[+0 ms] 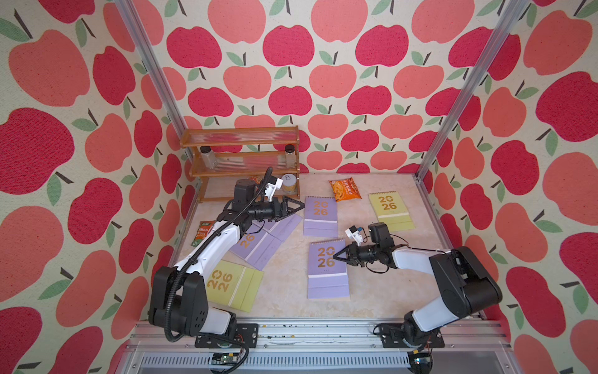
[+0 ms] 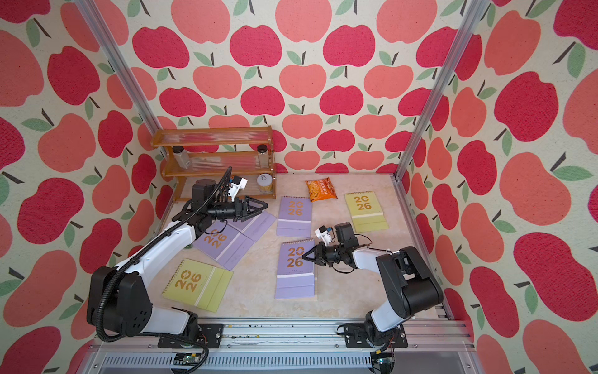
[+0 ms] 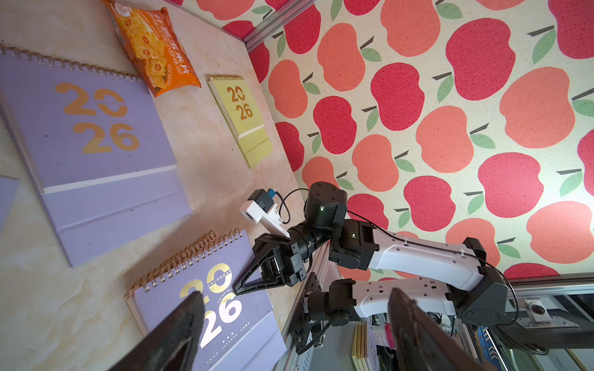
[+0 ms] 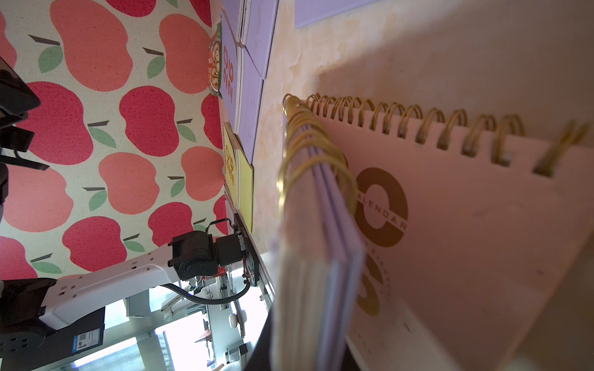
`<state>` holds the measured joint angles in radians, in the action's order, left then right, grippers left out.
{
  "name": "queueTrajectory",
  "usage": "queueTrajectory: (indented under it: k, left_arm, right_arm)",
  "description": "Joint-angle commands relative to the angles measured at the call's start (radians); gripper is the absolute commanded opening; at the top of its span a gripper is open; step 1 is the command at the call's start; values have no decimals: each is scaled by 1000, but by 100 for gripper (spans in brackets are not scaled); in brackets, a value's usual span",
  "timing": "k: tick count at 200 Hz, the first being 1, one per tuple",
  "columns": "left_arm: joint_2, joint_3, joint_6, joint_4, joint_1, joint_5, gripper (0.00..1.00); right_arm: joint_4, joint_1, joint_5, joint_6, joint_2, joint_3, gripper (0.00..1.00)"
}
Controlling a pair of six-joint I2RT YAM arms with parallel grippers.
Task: Stack the calendars
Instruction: Place the calendar at the calendar.
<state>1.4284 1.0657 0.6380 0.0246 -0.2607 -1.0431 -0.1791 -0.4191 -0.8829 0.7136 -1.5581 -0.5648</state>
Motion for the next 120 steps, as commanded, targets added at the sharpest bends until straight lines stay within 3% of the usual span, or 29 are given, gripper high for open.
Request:
queueTrajectory:
  k: [1, 64, 120]
  left_arm:
    - [20, -3, 4, -25, -7, -6, 88]
    - [34, 0, 4, -28, -12, -12, 88]
    - [35, -7, 2, -28, -15, -11, 88]
  right_arm:
    - [90, -7, 38, -59, -11, -17, 13]
    - [197, -7, 87, -115, 0, -56, 32]
    - [247, -7, 159, -133, 25, -79, 35]
